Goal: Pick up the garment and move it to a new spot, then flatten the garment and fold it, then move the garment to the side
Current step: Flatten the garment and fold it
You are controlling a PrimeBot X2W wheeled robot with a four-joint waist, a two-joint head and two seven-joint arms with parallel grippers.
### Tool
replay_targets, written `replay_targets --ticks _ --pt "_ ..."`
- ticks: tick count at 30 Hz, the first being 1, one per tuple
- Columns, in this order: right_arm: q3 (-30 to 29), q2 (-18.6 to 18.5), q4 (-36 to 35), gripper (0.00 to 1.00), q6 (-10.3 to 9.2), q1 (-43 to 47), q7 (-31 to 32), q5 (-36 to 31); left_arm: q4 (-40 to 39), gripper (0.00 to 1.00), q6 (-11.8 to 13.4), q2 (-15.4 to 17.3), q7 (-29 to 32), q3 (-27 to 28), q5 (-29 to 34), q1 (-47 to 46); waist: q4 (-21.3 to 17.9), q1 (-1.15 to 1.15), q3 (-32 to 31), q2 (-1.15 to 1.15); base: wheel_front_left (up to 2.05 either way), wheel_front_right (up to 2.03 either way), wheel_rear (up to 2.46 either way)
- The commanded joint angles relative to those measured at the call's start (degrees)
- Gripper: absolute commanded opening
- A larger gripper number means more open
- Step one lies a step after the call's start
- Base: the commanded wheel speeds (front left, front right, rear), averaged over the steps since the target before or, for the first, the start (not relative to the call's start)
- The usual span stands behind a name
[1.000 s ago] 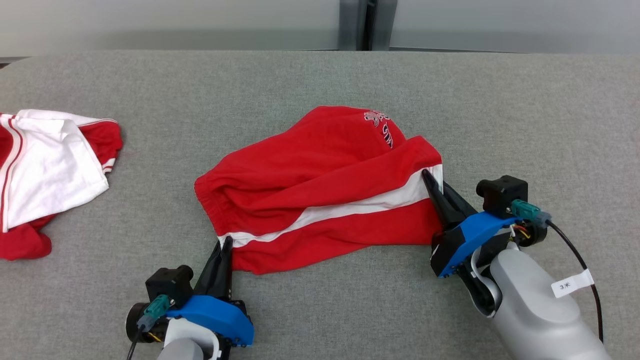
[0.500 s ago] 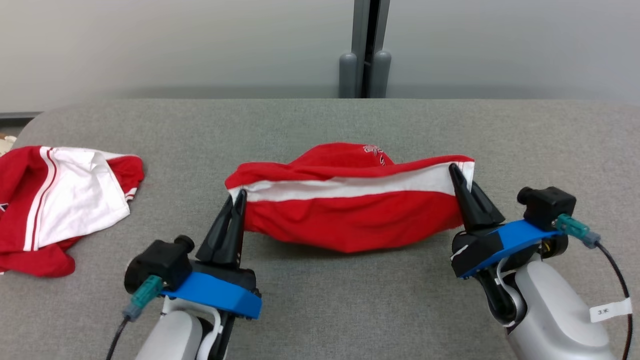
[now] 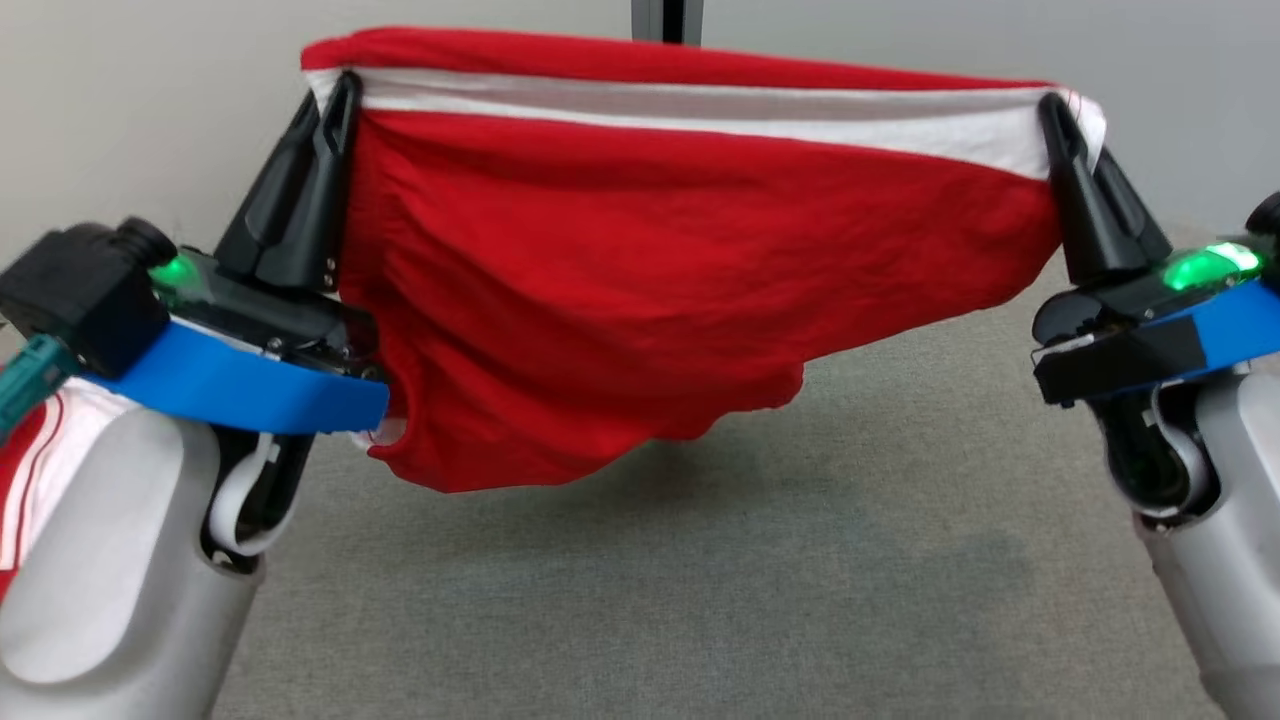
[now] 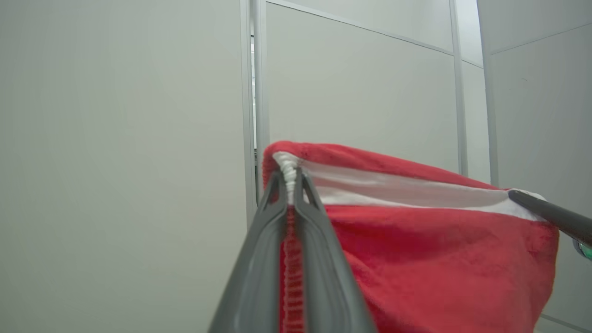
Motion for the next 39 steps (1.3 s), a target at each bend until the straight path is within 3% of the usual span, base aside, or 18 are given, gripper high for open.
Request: replay_targets --ticks 1,5,10,16,19,26,32,39 --pt "-0.16 -1.09 -0.65 0.00 0.00 -1.85 1.26 0.28 0.13 0.00 -0.03 1.06 1.50 0.19 -0.60 -1.93 -0.48 0.02 0.94 0.00 0.00 0.00 0.00" --pt "1.96 -2.88 0.95 0.00 0.00 -6.56 3.29 -1.41 2.41 0.00 -0.03 1.57 3.46 -1.35 -1.20 -6.34 -1.51 0.02 4.04 0.00 0.00 0.00 0.00" --pt "3.78 -1.79 7.15 0.00 0.00 -15.49 1.81 -4.15 9.82 0.00 -0.03 -0.08 2.05 -4.07 -1.80 -14.39 -2.69 0.02 8.51 0.00 0.00 0.00 0.00" --pt "0.09 0.52 15.19 0.00 0.00 -27.50 -2.04 -11.65 17.58 0.00 -0.03 -2.81 -2.94 -6.93 -0.08 -26.31 -3.57 0.02 12.52 0.00 0.00 0.00 0.00" --pt "-2.45 1.84 14.22 0.00 0.00 -28.96 -2.28 -14.26 20.09 0.00 -0.02 -4.24 -3.58 -6.86 -1.03 -27.29 -3.73 0.02 12.87 0.00 0.00 0.00 0.00" --pt "-1.03 2.43 9.23 0.00 0.00 -12.65 -2.29 -15.99 19.99 0.00 -0.03 -5.23 -3.66 -5.36 -0.25 -10.79 -3.67 0.02 11.07 0.00 0.00 0.00 0.00" --pt "-2.99 3.58 8.92 0.00 0.00 7.23 -2.30 -12.62 19.37 0.00 -0.03 -7.71 -3.68 -6.50 1.09 9.05 -3.08 0.02 9.03 0.00 0.00 0.00 0.00" --pt "-6.50 6.23 6.42 0.00 0.00 22.45 -2.31 -11.12 17.58 0.00 -0.03 -11.97 -3.68 -3.37 2.39 23.78 -2.54 0.02 5.56 0.00 0.00 0.00 0.00"
